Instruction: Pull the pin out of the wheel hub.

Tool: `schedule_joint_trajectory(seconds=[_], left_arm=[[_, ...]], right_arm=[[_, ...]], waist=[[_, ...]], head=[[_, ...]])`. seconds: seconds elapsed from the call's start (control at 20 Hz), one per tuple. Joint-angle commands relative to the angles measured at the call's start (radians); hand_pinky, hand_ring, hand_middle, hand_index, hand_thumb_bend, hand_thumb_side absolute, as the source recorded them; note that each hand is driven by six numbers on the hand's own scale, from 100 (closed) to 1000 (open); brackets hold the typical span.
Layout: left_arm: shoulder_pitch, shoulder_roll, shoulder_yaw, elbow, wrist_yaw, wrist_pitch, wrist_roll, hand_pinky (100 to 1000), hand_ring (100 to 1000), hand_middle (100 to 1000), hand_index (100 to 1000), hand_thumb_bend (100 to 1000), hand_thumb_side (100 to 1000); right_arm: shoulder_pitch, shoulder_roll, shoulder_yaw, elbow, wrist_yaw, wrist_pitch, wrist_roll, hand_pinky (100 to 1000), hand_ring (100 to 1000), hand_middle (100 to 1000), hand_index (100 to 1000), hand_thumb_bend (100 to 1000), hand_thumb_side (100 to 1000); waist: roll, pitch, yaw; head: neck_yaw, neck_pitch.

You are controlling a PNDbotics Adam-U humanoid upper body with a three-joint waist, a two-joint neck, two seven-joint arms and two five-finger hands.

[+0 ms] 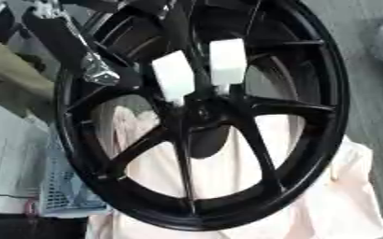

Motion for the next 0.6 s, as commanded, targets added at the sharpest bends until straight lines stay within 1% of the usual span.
schedule_joint_trajectory(seconds=[0.05, 0.15, 0.6], left_arm=[[-0.022, 0.003, -0.002, 0.018, -0.02, -0.072, -0.056, 853, 795, 784, 838, 332, 105], [-0.024, -0.005, -0.008, 0.031, -0.027, -0.08, -0.056, 854, 795, 795, 845, 329, 100], [-0.024, -0.021, -0.038, 0.07, -0.056, -0.102, -0.056, 854, 798, 793, 837, 318, 100]], right_arm=[[-0.014, -0.015, -0.005, -0.018, -0.007, -0.007, 0.0, 724, 743, 719, 772, 100, 595], [-0.015, -0.014, -0.005, -0.018, -0.009, -0.008, 0.0, 724, 742, 719, 771, 100, 596], [-0.018, -0.005, -0.007, -0.018, -0.014, -0.011, -0.008, 723, 741, 717, 768, 100, 604]], waist=[[-0.002, -0.016, -0.004], [-0.002, -0.013, -0.006], [0.002, -0.004, -0.016]], head=[[0.009, -0.015], [0.014, -0.016], [0.024, -0.019]])
